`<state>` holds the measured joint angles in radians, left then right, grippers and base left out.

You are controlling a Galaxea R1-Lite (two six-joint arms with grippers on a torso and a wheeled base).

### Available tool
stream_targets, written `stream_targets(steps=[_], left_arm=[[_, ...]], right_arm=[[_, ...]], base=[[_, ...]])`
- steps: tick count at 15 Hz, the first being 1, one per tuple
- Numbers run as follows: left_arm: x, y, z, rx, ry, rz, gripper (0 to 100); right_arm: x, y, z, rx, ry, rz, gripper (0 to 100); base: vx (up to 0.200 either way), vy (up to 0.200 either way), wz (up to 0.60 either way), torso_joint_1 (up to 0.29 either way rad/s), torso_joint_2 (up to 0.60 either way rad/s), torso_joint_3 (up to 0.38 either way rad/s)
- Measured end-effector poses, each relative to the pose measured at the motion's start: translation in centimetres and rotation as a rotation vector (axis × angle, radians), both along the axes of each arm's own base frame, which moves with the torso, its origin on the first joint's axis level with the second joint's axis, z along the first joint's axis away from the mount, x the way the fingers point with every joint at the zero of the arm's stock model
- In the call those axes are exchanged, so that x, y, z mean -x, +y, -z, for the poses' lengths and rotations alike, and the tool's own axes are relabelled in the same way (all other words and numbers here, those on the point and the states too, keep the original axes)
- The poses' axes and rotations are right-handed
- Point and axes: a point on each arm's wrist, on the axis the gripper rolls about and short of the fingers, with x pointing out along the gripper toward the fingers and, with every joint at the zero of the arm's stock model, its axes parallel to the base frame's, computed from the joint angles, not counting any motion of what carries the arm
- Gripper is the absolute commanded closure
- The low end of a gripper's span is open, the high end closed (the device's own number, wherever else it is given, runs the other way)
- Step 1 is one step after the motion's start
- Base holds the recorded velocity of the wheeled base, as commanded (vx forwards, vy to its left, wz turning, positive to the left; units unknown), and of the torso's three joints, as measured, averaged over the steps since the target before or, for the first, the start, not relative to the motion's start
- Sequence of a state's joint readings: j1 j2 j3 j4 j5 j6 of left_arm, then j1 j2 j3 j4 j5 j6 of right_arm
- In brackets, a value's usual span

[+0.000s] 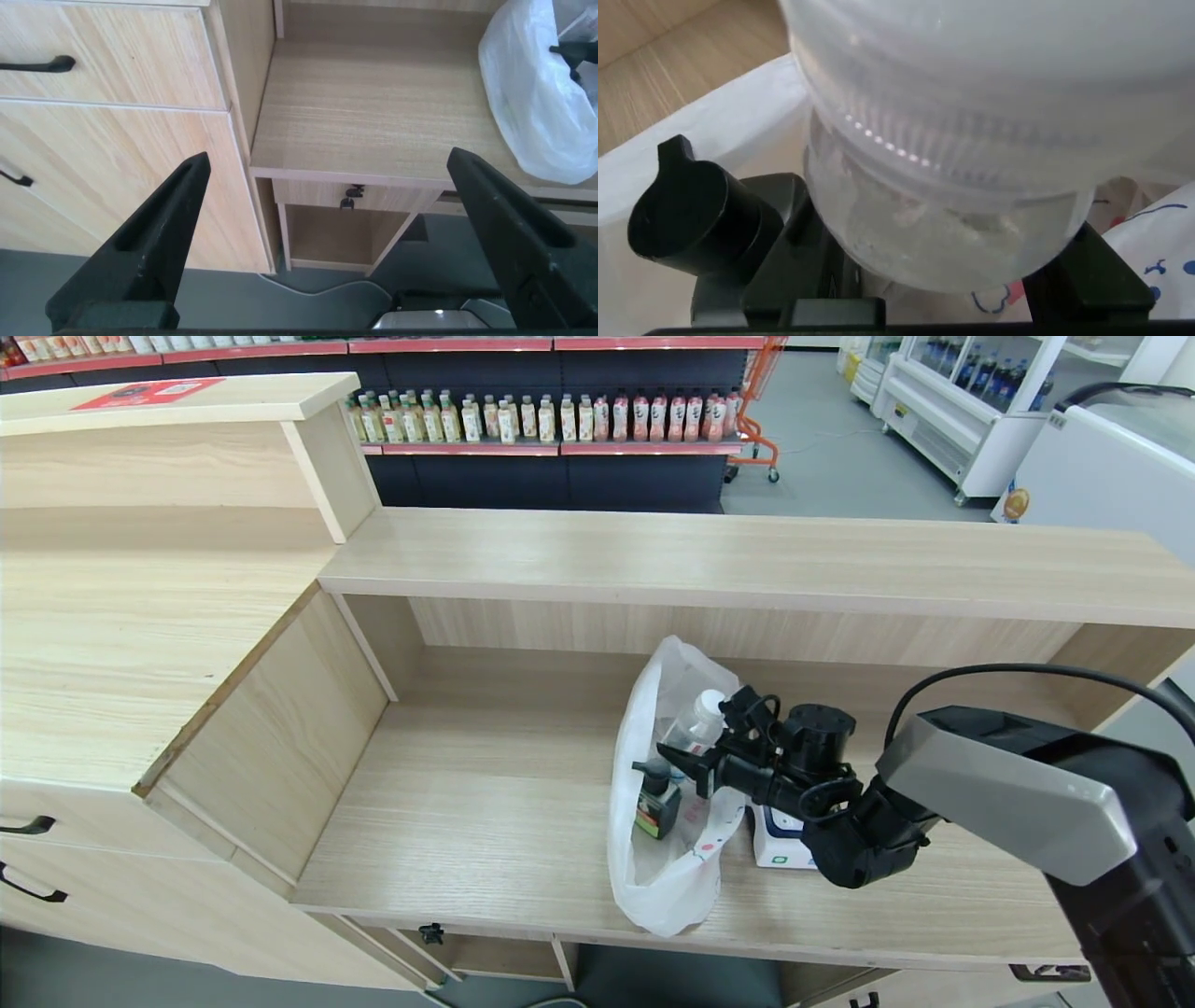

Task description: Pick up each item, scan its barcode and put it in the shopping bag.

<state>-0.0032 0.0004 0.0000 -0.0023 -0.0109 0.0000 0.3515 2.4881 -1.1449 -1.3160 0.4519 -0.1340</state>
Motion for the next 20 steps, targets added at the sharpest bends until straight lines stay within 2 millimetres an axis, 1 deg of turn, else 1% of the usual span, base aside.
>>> stream_targets(steps=[1, 3, 5, 7, 9, 10, 12, 16, 18, 20], left_arm=[[0.0, 0.0, 0.0, 0.000, 0.000, 0.000, 0], [0.0, 0.0, 0.0, 0.000, 0.000, 0.000, 0], [0.0, 0.0, 0.0, 0.000, 0.000, 0.000, 0], [0.0, 0.0, 0.0, 0.000, 0.000, 0.000, 0], [0.0, 0.0, 0.0, 0.000, 0.000, 0.000, 0], [0.0, 0.0, 0.0, 0.000, 0.000, 0.000, 0], [0.0, 0.0, 0.0, 0.000, 0.000, 0.000, 0], [0.0, 0.0, 0.0, 0.000, 0.000, 0.000, 0], [0.0, 0.0, 0.0, 0.000, 0.000, 0.000, 0], [0.0, 0.0, 0.0, 0.000, 0.000, 0.000, 0]], right_arm=[[0.0, 0.0, 0.1, 0.002, 0.000, -0.001, 0], [-0.1, -0.1, 0.1, 0.003, 0.003, -0.017, 0], [-0.1, -0.4, -0.5, -0.002, -0.006, -0.038, 0], [0.1, -1.0, -2.4, -0.014, -0.029, -0.045, 0], [0.8, -1.8, -5.5, -0.026, -0.049, -0.038, 0], [1.6, -2.4, -7.1, -0.028, -0.052, -0.036, 0], [3.9, -4.0, -9.2, -0.026, -0.036, -0.024, 0], [9.5, -7.9, -13.0, -0.049, 0.015, 0.039, 0], [12.6, -10.1, -14.7, -0.042, 0.063, 0.118, 0], [16.5, -12.5, -16.1, -0.015, 0.123, 0.240, 0]], base=[[0.000, 0.000, 0.00, 0.000, 0.00, 0.000], [0.000, 0.000, 0.00, 0.000, 0.00, 0.000], [0.000, 0.000, 0.00, 0.000, 0.00, 0.000], [0.000, 0.000, 0.00, 0.000, 0.00, 0.000], [0.000, 0.000, 0.00, 0.000, 0.00, 0.000], [0.000, 0.000, 0.00, 0.000, 0.00, 0.000], [0.000, 0.000, 0.00, 0.000, 0.00, 0.000], [0.000, 0.000, 0.00, 0.000, 0.00, 0.000], [0.000, 0.000, 0.00, 0.000, 0.00, 0.000], [0.000, 0.000, 0.00, 0.000, 0.00, 0.000]])
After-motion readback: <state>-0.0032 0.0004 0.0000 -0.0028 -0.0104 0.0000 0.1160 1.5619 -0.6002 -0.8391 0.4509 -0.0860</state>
